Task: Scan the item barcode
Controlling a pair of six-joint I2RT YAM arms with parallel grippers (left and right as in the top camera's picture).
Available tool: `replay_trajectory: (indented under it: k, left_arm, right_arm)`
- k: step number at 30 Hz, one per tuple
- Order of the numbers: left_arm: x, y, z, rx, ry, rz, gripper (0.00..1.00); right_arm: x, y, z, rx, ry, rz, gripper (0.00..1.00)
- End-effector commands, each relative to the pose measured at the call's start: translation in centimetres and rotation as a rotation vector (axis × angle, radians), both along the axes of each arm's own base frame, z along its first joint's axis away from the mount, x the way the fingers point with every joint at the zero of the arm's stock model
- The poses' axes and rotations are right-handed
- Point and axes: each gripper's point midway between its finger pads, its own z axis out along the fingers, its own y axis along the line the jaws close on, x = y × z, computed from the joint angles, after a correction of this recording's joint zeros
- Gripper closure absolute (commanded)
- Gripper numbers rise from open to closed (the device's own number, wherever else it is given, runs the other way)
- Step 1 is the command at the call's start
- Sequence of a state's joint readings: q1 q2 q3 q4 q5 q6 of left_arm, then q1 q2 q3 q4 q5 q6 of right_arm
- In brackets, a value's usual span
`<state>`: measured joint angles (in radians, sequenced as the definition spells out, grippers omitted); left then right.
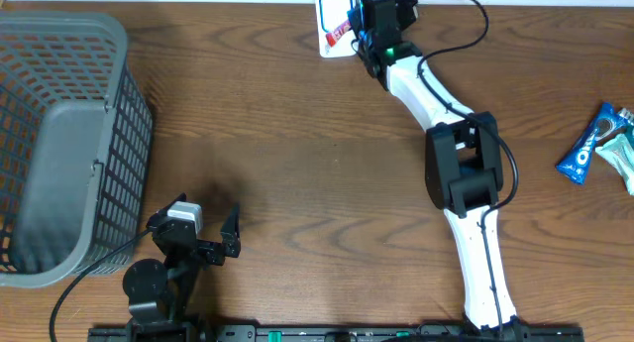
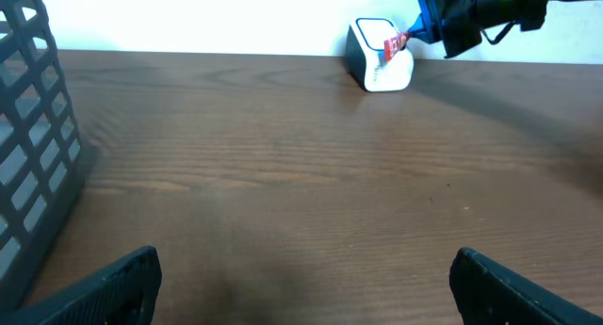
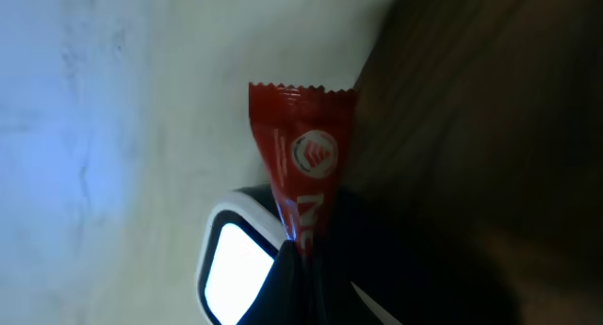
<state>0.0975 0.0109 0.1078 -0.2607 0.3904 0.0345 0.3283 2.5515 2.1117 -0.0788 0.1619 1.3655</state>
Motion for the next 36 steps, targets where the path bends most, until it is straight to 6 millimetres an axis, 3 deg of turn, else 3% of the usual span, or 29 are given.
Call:
replay_trajectory:
  k: [1,8,12,15,19,20,22,23,25,28,33,36]
  left_arm:
    - [0.0,-0.1,-1.0,0.009,0.016,-0.007,0.02]
    - [0.0,-0.1,-1.0,0.009,0.016,-0.007,0.02]
    - [0.0,0.0,-1.0,0.009,0.016,-0.007,0.02]
    - [0.0,0.0,-1.0,0.009,0.016,-0.007,0.02]
    - [0.0,0.0,-1.0,0.009,0.016,-0.007,0.02]
    - [0.0,0.0,-1.0,0.009,0.016,-0.007,0.03]
    - [0.0,-0.1,-1.0,0.009,0.016,-0.007,0.02]
    - [0.0,0.0,-1.0,0.009,0.016,-0.007,0.02]
    - [0.0,0.0,-1.0,0.009,0.016,-0.007,0.02]
    - [0.0,0.0,-1.0,0.009,0.016,-0.007,0.02]
    - [0.0,-0.1,-1.0,0.009,0.016,-0.007,0.02]
    - [0.0,0.0,-1.0,0.009,0.016,-0.007,0.02]
  right_arm:
    - [0.4,-0.6,0.8,0.035,-0.023,-0.053,0.98]
    - [1.0,-1.0,4.4,-0.045,-0.032,0.033,0.99]
    - [0.3,-2.8,6.8,-0.143,0.022,0.068,0.99]
    - [-0.9,-4.7,8.9,-0.237,0.073,0.1,0.98]
    - [-3.5,-7.0,9.8,-0.327,0.187,0.167,0.99]
    - [-4.1,-6.8,9.5,-0.34,0.206,0.222,0.98]
    - [-5.1,-5.6,8.7,-0.377,0.228,0.363,0.59]
    - [-5.8,-5.2,7.8,-0.404,0.252,0.432,0.25]
    - [-7.5,-4.8,5.7,-0.466,0.315,0.549,0.03]
    - [-10.2,-4.2,3.6,-0.609,0.374,0.767,0.01]
    - [-12.5,-2.8,1.4,-1.064,0.222,1.338,0.01]
    - [-12.8,-2.8,-0.5,-1.277,0.099,1.603,0.1]
